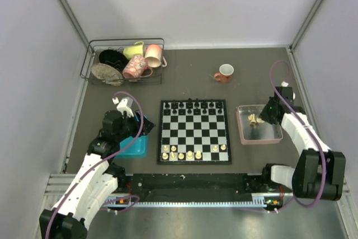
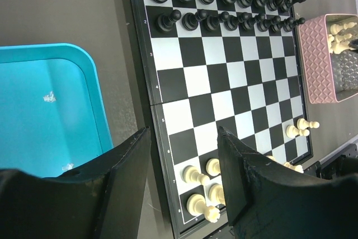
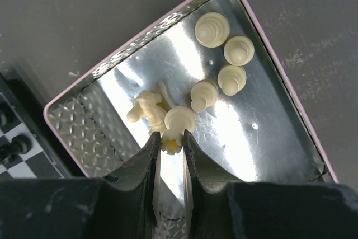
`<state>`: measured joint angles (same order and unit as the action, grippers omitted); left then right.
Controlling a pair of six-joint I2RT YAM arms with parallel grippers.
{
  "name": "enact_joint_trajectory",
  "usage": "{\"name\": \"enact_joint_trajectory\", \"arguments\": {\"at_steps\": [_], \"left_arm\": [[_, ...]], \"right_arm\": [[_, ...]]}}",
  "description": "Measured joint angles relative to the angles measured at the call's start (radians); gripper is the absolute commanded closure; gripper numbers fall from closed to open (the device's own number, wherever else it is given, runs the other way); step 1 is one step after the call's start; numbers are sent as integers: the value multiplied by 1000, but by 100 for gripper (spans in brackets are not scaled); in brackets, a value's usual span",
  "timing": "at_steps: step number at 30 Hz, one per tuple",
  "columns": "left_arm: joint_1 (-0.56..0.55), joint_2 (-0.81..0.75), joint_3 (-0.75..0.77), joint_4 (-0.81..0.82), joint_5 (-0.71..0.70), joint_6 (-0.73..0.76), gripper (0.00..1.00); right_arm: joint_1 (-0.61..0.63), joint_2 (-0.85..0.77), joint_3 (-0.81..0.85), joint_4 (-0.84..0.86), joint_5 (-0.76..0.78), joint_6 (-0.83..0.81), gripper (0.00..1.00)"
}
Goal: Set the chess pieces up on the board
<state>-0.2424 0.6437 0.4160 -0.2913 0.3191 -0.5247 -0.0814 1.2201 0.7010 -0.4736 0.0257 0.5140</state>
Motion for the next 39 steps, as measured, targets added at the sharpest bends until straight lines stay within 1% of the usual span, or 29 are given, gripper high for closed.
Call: {"name": "enact_joint_trajectory", "arguments": {"at_steps": [6,9,13,17,20,24,28,31,33,36,39], "left_arm": [[0,0,0,0,2,0,44],[0,0,0,0,2,0,44],[0,0,0,0,2,0,45],[0,0,0,0,3,0,44],[0,0,0,0,3,0,44],[0,0,0,0,6,0,44],[0,0,0,0,6,0,44],[0,0,0,0,6,0,44],[0,0,0,0,6,0,44],[0,0,0,0,6,0,44],[0,0,0,0,6,0,44]], "right_arm": [[0,-125,48,-72,-20,-17,100],[38,-169,103,-106,-37,-21,100],[212,-196,168,-130,-61,-24,100],[447,-225,186,-171,-68,-15,100],[587,-264,186,-229,-59,14,100],[772,-326,186,-317,-8,80,100],[911,-371,174,-369,53,161,100],[1031,-373,135,-390,109,229,100],[1090,-362,100,-402,141,271,100],[1154,-343,45,-417,182,330,100],[1174,-334,6,-417,214,379,100]]}}
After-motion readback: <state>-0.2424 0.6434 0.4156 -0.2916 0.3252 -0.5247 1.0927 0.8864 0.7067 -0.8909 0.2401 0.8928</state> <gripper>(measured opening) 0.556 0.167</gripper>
